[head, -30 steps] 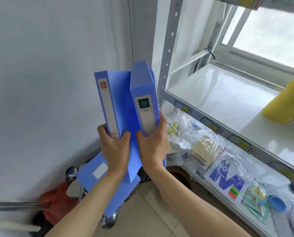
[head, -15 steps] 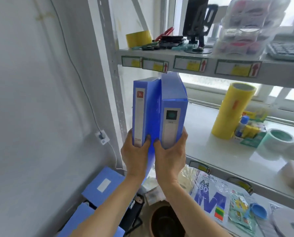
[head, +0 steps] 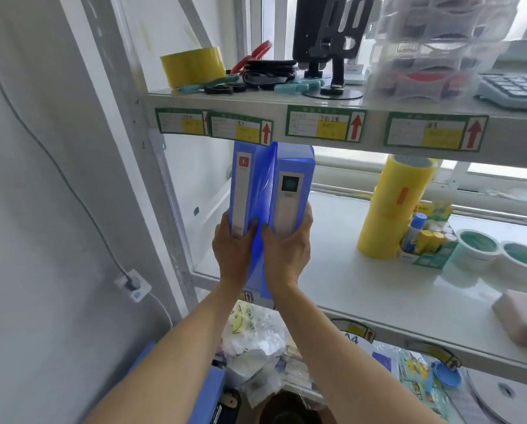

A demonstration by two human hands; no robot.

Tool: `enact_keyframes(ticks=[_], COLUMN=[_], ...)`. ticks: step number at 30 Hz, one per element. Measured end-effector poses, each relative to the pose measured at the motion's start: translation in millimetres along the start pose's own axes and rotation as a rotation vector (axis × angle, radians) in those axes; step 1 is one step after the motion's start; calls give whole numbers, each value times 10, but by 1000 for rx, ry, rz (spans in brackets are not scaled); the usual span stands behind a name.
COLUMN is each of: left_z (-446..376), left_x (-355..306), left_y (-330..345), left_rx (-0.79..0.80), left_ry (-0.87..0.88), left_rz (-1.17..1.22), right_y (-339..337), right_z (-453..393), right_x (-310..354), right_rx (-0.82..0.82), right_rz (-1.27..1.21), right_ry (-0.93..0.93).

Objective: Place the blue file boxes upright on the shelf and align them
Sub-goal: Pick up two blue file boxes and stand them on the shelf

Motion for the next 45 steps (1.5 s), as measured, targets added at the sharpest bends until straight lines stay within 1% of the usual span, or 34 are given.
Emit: enact_keyframes(ticks=[5, 10, 15, 18, 20, 23, 30, 35, 42, 45], left_z=[-368, -583, -668, -639, -598, -520, -373, -378, -316, -257], left_x=[169, 245, 368, 485, 611, 780, 784, 848, 912, 942], left_y=[265, 441, 554, 557, 585, 592, 531, 594, 534, 446], left_rx=[64, 79, 134, 176, 247, 324, 291, 385, 428, 400], left_ry=[6, 27, 48, 70, 64, 33, 91, 46, 32, 8], left_rz=[50, 119, 108, 22, 2, -16, -40, -31, -68, -90], right_y=[258, 398, 517, 504, 470, 489, 555, 491, 365, 209], right_z=[-202, -286, -324, -272, -206, -128, -153, -166, -76, 24], right_x=[-162, -331, -415, -553, -692, -795, -761, -830, -797, -720], right_rx=[-20, -38, -36, -40, -32, -4, 22, 39, 84, 19], right_rz=[13, 14, 17, 60, 113, 119, 99, 108, 181, 262], right_ry=[-39, -69, -90, -24, 33, 44, 0, 24, -9, -38])
Point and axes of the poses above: each hand's wrist, its own z-axis away from the middle knuckle, its own y-axis out of the palm, x = y × z, the point moved 10 cm from there along -z, towards the middle knuckle, and after that the axes turned 10 degrees about -y, right-handed, at the moved point
